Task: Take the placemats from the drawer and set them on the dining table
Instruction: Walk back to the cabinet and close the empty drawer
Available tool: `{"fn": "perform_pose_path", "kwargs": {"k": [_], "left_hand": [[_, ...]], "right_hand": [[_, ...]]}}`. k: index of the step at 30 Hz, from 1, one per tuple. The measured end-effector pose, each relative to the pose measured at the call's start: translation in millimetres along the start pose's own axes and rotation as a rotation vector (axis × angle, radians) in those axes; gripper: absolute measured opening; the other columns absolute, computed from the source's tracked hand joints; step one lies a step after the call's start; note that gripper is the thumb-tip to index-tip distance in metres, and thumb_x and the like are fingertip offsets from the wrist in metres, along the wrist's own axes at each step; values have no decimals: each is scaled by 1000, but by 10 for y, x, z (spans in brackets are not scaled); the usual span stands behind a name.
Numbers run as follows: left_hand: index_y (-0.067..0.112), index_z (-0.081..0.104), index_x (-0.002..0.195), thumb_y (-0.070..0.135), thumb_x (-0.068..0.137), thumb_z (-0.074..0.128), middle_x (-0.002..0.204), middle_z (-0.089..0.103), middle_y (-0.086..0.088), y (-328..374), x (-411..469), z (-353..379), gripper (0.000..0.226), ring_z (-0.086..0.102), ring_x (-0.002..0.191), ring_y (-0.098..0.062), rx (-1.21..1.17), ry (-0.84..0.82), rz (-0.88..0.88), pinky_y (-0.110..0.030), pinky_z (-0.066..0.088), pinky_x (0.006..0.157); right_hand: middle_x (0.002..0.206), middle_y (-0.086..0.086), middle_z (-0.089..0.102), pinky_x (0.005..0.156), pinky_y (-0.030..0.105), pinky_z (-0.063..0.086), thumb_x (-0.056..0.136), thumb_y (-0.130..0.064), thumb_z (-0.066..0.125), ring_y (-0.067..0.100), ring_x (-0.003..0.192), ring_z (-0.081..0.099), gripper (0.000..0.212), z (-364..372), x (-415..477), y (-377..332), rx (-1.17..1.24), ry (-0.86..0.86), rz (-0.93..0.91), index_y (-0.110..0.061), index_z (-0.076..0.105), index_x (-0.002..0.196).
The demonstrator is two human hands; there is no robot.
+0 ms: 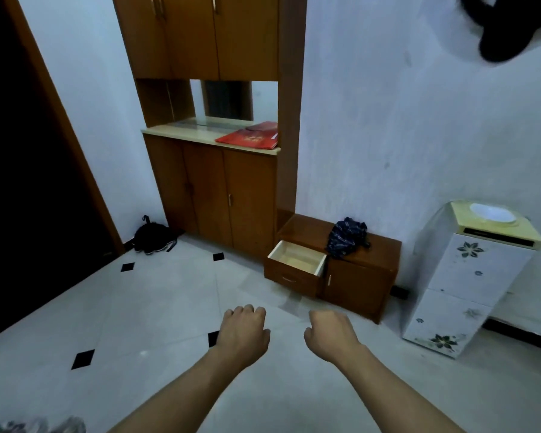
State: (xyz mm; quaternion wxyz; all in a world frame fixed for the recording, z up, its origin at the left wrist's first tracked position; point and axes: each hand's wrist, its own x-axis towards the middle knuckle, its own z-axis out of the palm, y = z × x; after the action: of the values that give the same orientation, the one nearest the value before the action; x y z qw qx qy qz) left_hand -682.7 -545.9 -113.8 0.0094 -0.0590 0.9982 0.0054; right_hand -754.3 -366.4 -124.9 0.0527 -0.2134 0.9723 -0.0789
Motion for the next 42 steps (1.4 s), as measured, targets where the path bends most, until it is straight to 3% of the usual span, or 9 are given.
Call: {"fn": "perform_pose_path", "kwargs": {"k": [13, 27, 33, 38, 42], "left_hand": [[14, 55, 115, 37, 95, 45, 112, 63, -8, -316, 2338, 42, 33, 57, 103, -25, 5, -57, -43, -37, 43, 90], [14, 54, 121, 34, 94, 44, 116, 61, -10, -1119, 5250, 503, 35, 53, 108, -28, 26, -81, 240, -39, 41, 93], [15, 56, 119, 36, 92, 48, 117, 63, -9, -1087, 6148, 914, 35, 54, 109, -28, 8, -168, 309, -38, 41, 92], [16, 54, 125, 33, 91, 50, 124, 61, -9, -939, 6756, 1397, 38, 53, 113, -28, -46, -260, 321, -38, 41, 94], [11, 57, 120, 31, 91, 50, 117, 64, -12, -773, 7264, 1844, 37, 56, 108, -30, -30, -303, 276, -38, 43, 89]], "right_hand": [[108, 9, 65, 85, 40, 45, 89, -29, 47, 29, 100, 61, 28, -84, 2334, 464, -23, -30, -73, -15, 62, 108], [107, 10, 64, 79, 36, 41, 89, -27, 48, 31, 99, 60, 23, 167, 4822, 529, 59, -79, 178, -13, 60, 103], [105, 13, 66, 81, 34, 47, 88, -24, 49, 33, 96, 63, 22, 463, 5471, 785, 159, -100, 288, -10, 62, 100], [99, 10, 67, 73, 31, 40, 86, -20, 50, 29, 92, 63, 17, 918, 6032, 1154, 236, -132, 341, -11, 63, 91], [98, 8, 68, 73, 29, 40, 82, -18, 52, 28, 91, 62, 24, 1367, 6510, 1492, 304, -158, 359, -12, 69, 97]]}}
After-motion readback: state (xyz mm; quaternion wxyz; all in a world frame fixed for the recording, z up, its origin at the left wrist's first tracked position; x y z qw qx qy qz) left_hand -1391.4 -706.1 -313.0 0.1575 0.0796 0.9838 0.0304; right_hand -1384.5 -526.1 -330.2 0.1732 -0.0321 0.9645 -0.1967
